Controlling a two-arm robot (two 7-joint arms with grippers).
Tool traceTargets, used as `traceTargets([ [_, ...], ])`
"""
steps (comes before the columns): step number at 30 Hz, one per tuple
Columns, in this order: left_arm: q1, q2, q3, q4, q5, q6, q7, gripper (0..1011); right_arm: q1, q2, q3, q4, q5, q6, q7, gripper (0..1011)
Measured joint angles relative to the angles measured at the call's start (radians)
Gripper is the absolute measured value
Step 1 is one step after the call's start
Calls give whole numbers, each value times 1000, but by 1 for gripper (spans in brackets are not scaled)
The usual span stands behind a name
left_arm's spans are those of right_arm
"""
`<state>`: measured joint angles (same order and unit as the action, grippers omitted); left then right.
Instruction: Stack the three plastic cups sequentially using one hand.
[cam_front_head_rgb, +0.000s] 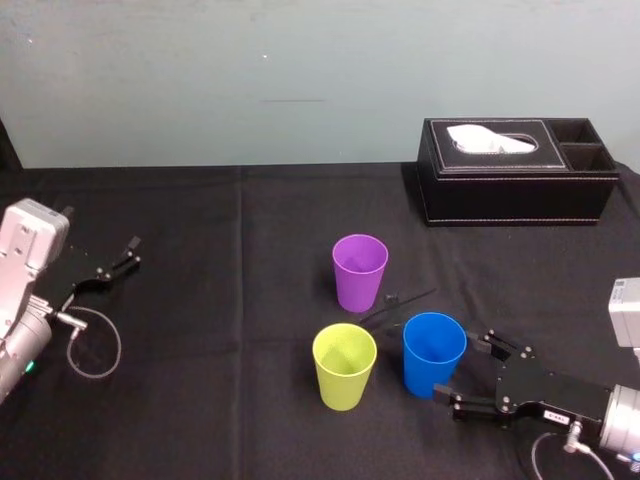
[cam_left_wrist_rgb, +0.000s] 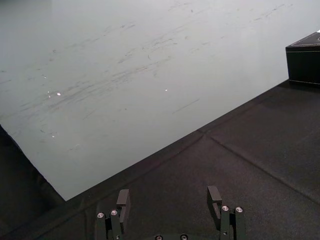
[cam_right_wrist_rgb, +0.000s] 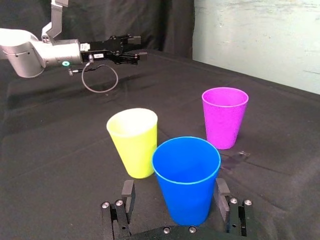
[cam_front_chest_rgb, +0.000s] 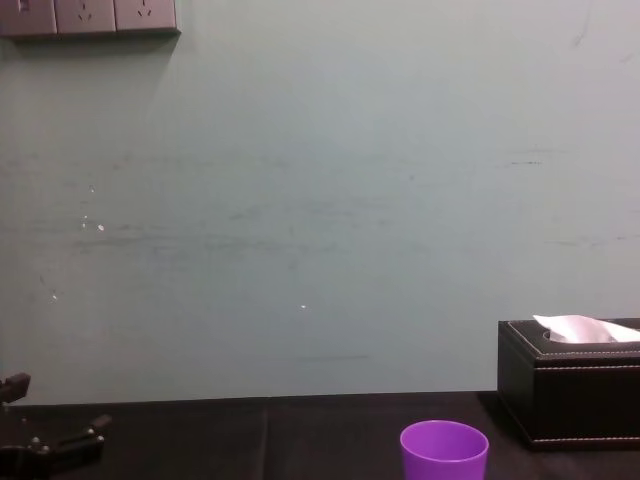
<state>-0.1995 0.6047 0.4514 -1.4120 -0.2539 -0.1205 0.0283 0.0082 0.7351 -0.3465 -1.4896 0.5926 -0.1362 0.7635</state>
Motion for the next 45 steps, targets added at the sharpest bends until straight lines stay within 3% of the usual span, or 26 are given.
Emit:
traceTargets([
  [18, 0, 0, 0, 0, 0, 0, 0, 1010, 65, -47, -49, 41, -61, 4, -37, 1000],
  [37, 0, 0, 0, 0, 0, 0, 0, 1010, 96, -75, -65, 56, -103, -1, -63, 1000],
  [45, 0, 0, 0, 0, 0, 0, 0, 1010, 95, -73, -64, 56, -100, -1, -61, 837],
])
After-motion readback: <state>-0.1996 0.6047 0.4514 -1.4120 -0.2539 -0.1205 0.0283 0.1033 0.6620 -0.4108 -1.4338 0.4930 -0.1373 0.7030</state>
